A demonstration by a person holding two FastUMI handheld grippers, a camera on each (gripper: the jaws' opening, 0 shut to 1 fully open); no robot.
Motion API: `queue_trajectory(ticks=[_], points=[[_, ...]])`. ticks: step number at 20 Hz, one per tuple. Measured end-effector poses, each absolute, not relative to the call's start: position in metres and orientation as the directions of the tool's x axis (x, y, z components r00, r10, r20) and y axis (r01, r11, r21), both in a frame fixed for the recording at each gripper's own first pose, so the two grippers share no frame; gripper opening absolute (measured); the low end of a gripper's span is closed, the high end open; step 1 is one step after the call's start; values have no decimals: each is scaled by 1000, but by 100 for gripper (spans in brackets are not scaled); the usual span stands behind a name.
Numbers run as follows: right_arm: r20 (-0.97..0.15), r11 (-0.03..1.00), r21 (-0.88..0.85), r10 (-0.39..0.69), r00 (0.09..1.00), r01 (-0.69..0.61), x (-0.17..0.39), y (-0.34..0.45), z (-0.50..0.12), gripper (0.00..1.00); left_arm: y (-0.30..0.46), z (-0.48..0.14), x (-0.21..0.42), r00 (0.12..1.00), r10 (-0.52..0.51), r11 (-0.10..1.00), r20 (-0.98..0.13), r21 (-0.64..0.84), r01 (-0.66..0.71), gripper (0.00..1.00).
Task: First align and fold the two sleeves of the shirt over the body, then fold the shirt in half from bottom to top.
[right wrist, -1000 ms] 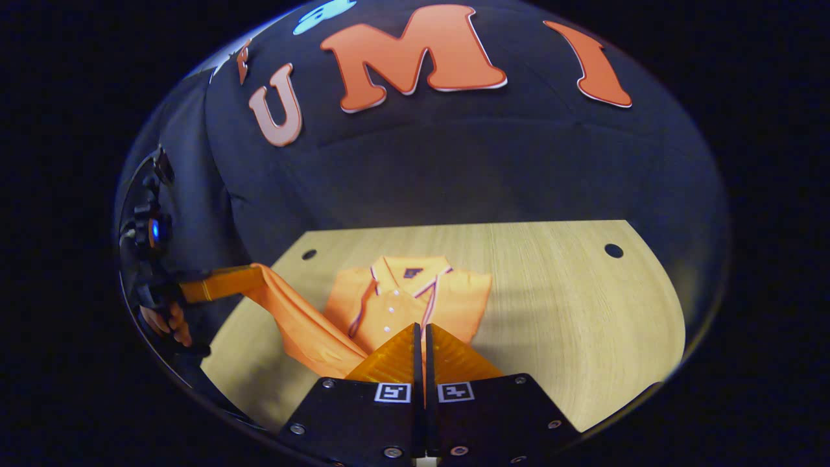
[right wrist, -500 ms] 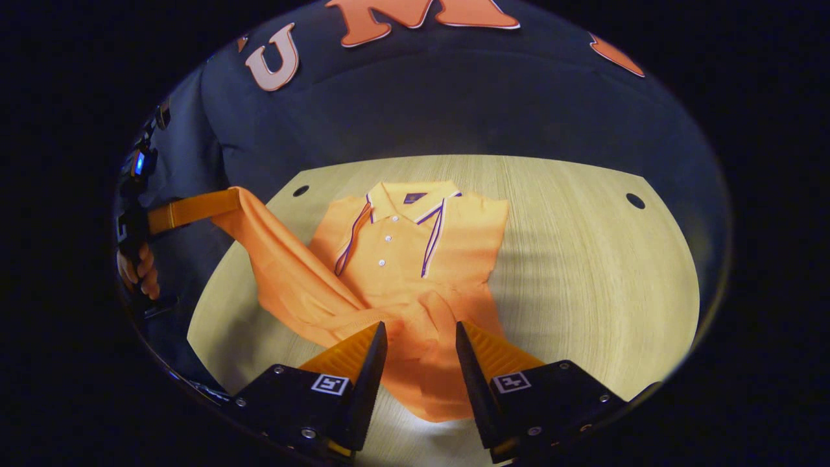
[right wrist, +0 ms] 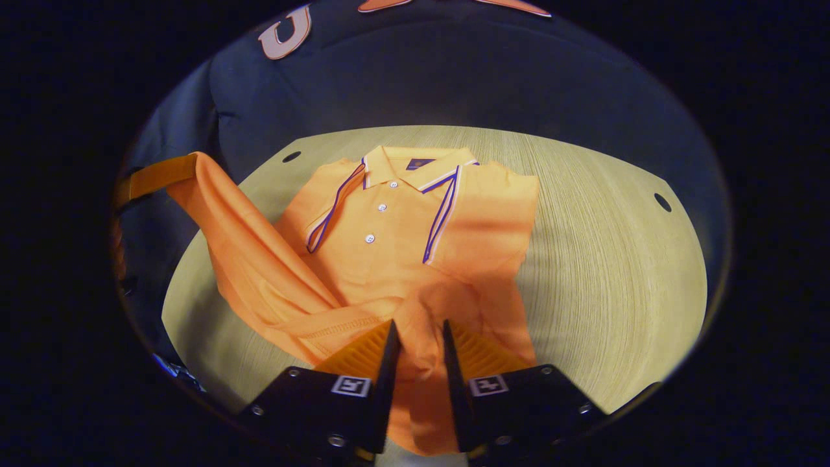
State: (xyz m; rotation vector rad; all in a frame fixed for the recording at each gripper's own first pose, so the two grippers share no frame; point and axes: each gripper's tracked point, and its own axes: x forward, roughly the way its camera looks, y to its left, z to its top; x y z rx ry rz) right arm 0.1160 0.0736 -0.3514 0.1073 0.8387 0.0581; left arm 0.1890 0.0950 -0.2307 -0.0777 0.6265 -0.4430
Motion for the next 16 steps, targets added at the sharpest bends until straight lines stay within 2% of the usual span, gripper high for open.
queue_trajectory(ticks=[1, 8, 16], points=[[-756, 978, 208, 172, 632, -17, 110, 90, -353, 12, 97, -230, 188, 720, -421, 905, -552, -202, 374, 2], [-610, 962, 255, 79, 788, 101, 130, 54, -278, 12, 89, -214, 195, 744, -425, 904, -516, -194, 382, 1], [-566, 982, 133, -37, 823, 136, 168, 5, -225, 11, 81, -209, 255, 758, -421, 906, -498, -187, 380, 1]])
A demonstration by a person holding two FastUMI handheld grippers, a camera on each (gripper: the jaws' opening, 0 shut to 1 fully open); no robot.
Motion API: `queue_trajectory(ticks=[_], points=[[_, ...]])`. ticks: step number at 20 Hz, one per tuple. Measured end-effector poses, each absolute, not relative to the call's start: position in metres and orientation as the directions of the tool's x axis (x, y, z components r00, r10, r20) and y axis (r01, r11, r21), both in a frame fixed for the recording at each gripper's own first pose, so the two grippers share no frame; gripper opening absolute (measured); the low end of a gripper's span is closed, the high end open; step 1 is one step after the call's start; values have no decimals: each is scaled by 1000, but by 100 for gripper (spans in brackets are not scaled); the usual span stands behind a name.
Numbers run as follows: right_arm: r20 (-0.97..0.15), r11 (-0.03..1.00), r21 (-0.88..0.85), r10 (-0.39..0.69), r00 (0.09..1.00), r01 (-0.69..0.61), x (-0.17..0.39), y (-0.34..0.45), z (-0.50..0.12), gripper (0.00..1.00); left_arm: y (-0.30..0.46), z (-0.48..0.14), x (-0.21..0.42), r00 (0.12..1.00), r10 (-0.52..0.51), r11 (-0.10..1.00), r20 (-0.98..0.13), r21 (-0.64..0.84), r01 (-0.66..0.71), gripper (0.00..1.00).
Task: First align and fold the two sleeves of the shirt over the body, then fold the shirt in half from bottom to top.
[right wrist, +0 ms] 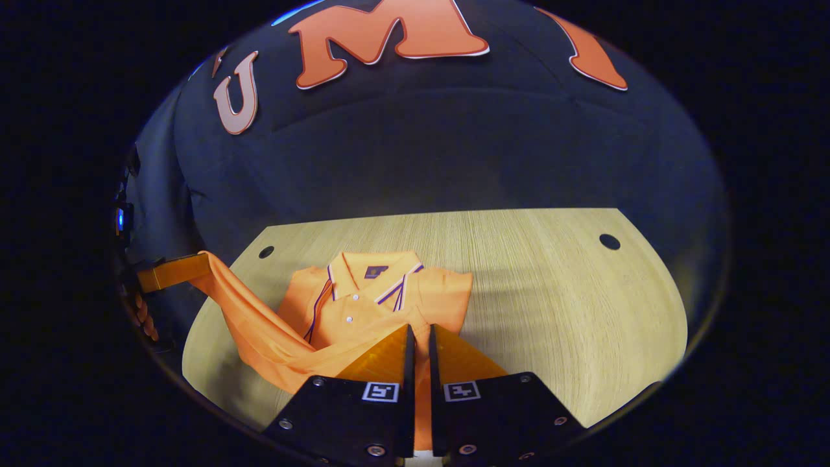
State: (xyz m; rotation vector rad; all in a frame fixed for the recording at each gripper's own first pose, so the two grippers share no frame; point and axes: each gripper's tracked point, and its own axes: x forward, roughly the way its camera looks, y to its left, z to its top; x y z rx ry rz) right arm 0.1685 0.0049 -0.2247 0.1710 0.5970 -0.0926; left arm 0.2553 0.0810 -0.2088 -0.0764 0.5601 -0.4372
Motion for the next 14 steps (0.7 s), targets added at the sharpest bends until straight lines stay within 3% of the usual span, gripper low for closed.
queue_trajectory(ticks=[8, 14], points=[[-554, 989, 24, -109, 825, 147, 229, -21, -209, 12, 68, -218, 319, 753, -430, 899, -498, -162, 406, 1], [-563, 981, -30, -175, 808, 192, 272, -51, -213, 12, 84, -254, 377, 759, -347, 929, -551, -92, 358, 1]])
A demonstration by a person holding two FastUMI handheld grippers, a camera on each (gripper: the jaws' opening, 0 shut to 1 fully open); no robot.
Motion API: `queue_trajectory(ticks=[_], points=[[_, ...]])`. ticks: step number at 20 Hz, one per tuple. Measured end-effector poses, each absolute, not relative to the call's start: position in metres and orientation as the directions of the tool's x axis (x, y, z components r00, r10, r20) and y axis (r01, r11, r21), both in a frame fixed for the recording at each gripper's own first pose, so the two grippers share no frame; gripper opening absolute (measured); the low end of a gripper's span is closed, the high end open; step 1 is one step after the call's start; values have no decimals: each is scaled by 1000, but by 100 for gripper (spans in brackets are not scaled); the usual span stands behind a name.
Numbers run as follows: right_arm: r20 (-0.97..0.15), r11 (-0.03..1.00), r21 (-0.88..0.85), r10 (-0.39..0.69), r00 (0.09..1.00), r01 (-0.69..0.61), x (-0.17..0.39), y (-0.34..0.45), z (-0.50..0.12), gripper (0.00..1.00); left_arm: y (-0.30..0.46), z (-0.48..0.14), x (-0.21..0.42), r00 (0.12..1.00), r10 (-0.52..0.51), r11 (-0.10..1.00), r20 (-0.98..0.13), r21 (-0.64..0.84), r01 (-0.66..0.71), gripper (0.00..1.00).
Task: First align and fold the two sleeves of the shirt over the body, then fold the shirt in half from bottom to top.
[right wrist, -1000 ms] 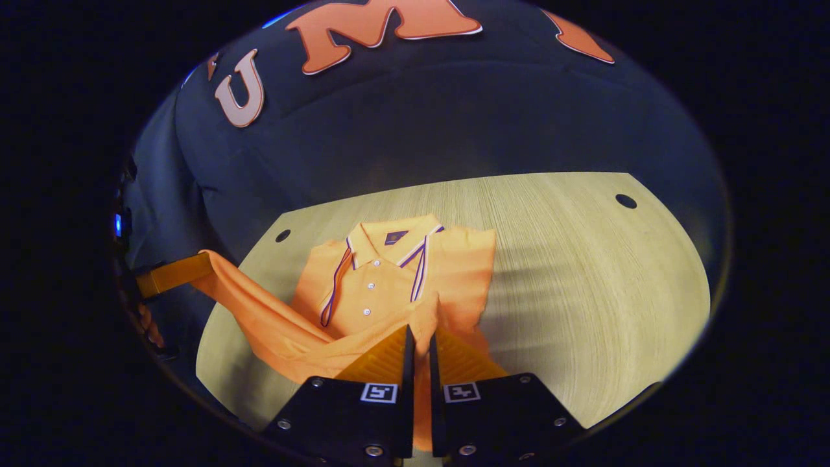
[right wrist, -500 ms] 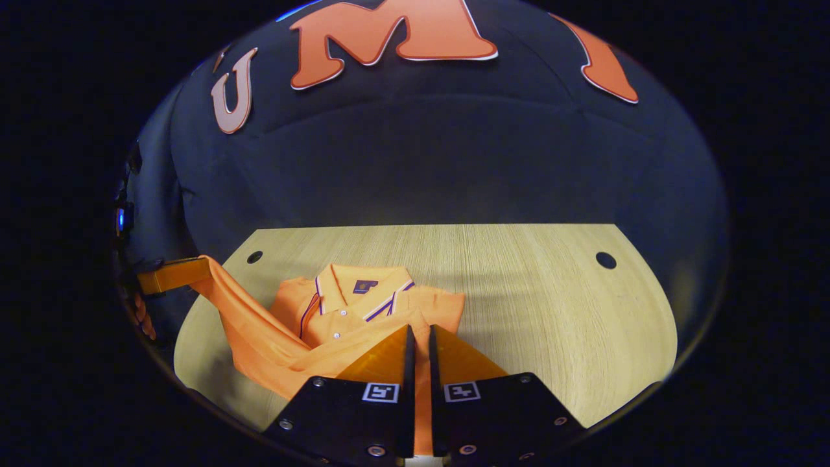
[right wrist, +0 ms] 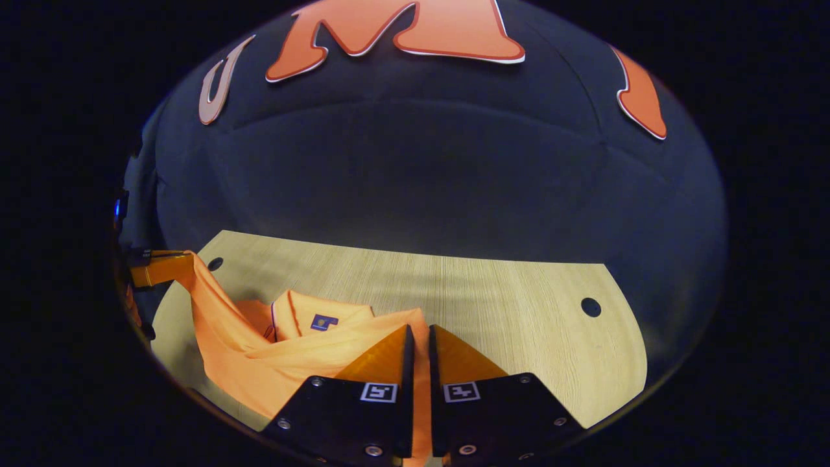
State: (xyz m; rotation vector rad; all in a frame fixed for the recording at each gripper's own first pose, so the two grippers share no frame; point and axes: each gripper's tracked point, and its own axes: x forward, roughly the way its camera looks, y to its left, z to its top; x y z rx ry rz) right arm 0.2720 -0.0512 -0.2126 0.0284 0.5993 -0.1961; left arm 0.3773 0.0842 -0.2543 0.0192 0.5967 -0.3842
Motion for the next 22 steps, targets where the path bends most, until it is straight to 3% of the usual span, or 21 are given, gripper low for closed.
queue_trajectory(ticks=[5, 7, 8, 9, 10, 11, 12, 15, 22], points=[[-557, 960, -110, -274, 784, 258, 280, -84, -216, 12, 108, -275, 400, 753, -252, 954, -608, -27, 298, 6], [-555, 951, -144, -306, 774, 272, 275, -92, -213, 18, 110, -269, 405, 770, -243, 957, -590, -16, 290, 48], [-553, 954, -138, -297, 778, 267, 275, -91, -213, 36, 110, -263, 404, 777, -243, 957, -581, -15, 288, 69], [-553, 957, -125, -285, 783, 261, 275, -88, -210, 56, 112, -257, 401, 782, -235, 960, -578, -10, 281, 74], [-547, 959, -113, -277, 790, 258, 273, -84, -205, 62, 112, -250, 395, 787, -236, 961, -570, -15, 277, 80], [-534, 962, -108, -270, 801, 252, 270, -79, -196, 83, 112, -239, 391, 798, -237, 963, -554, -24, 270, 81], [-511, 963, -108, -266, 817, 246, 268, -76, -187, 87, 111, -227, 386, 811, -236, 964, -535, -27, 263, 90], [-437, 970, -107, -244, 866, 220, 254, -57, -151, 96, 115, -190, 367, 853, -235, 968, -466, -31, 249, 95], [-262, 983, -92, -179, 949, 160, 195, -8, -67, 98, 110, -98, 282, 927, -225, 973, -301, -24, 229, 97]])
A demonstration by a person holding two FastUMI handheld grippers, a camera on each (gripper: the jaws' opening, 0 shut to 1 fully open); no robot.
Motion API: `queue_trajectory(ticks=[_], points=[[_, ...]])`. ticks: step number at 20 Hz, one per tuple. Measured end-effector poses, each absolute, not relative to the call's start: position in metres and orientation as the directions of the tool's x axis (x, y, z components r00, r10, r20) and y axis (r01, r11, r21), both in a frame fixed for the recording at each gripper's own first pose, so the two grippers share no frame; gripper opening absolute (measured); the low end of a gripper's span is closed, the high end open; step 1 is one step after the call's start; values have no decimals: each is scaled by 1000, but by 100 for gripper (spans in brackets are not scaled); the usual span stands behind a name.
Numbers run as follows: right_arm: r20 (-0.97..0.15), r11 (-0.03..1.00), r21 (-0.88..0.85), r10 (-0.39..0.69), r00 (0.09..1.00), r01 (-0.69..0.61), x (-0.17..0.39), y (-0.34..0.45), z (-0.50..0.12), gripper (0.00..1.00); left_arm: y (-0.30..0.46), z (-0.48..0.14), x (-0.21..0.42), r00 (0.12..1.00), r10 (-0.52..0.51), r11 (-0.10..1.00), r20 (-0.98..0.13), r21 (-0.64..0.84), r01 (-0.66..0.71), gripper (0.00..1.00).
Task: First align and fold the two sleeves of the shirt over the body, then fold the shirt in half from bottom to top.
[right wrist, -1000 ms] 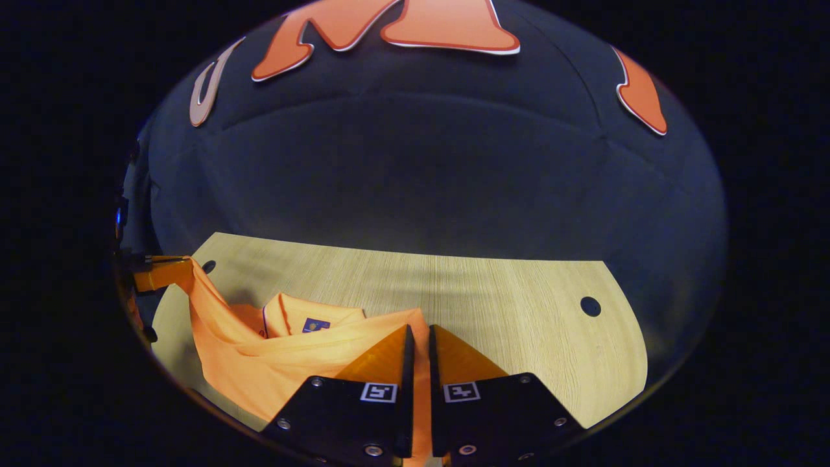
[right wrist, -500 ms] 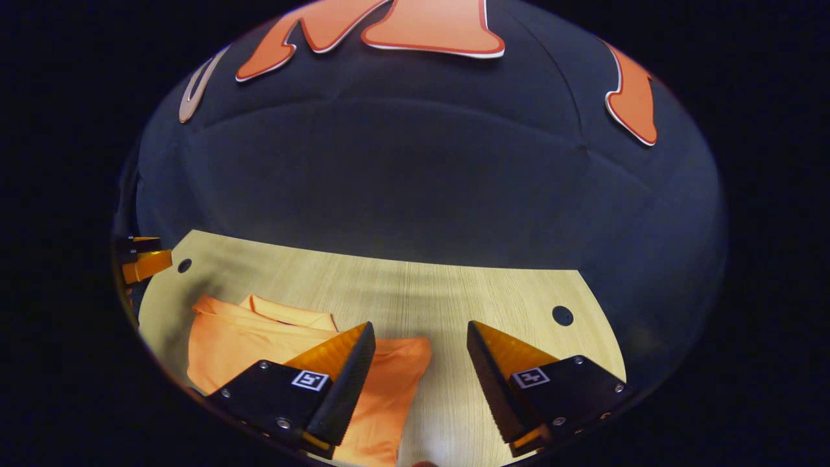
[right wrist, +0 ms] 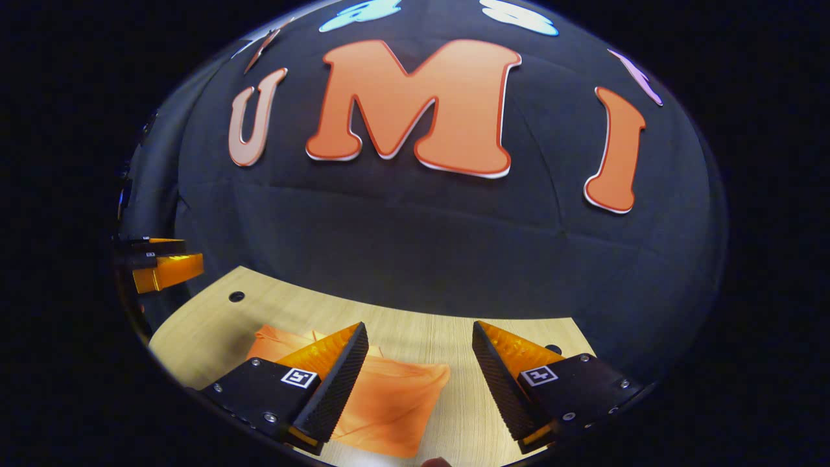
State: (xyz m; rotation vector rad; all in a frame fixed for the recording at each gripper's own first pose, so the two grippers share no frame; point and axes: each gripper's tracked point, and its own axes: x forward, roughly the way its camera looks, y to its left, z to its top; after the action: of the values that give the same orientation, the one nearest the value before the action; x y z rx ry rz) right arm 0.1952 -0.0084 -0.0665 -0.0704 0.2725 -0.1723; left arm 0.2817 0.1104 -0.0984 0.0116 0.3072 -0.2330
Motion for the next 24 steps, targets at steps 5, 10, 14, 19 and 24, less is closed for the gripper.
queue_trajectory(ticks=[5, 10, 14, 19, 24], points=[[-152, 977, -123, -193, 969, 175, 145, 7, -27, 98, 108, -37, 212, 946, -223, 975, -234, -53, 217, 96], [-65, 980, -124, -167, 984, 158, 96, 34, -2, 98, 105, 0, 150, 972, -197, 980, -130, -43, 193, 96], [10, 976, -149, -157, 988, 156, 62, 45, 16, 97, 99, 4, 107, 978, -186, 982, -98, -49, 182, 96], [36, 981, -152, -113, 993, 117, 25, 62, 15, 97, 99, 12, 63, 988, -151, 988, -26, -43, 150, 96], [74, 985, -138, -90, 993, 100, 2, 69, 15, 97, 97, 7, 31, 994, -105, 994, -7, 14, 105, 97]])
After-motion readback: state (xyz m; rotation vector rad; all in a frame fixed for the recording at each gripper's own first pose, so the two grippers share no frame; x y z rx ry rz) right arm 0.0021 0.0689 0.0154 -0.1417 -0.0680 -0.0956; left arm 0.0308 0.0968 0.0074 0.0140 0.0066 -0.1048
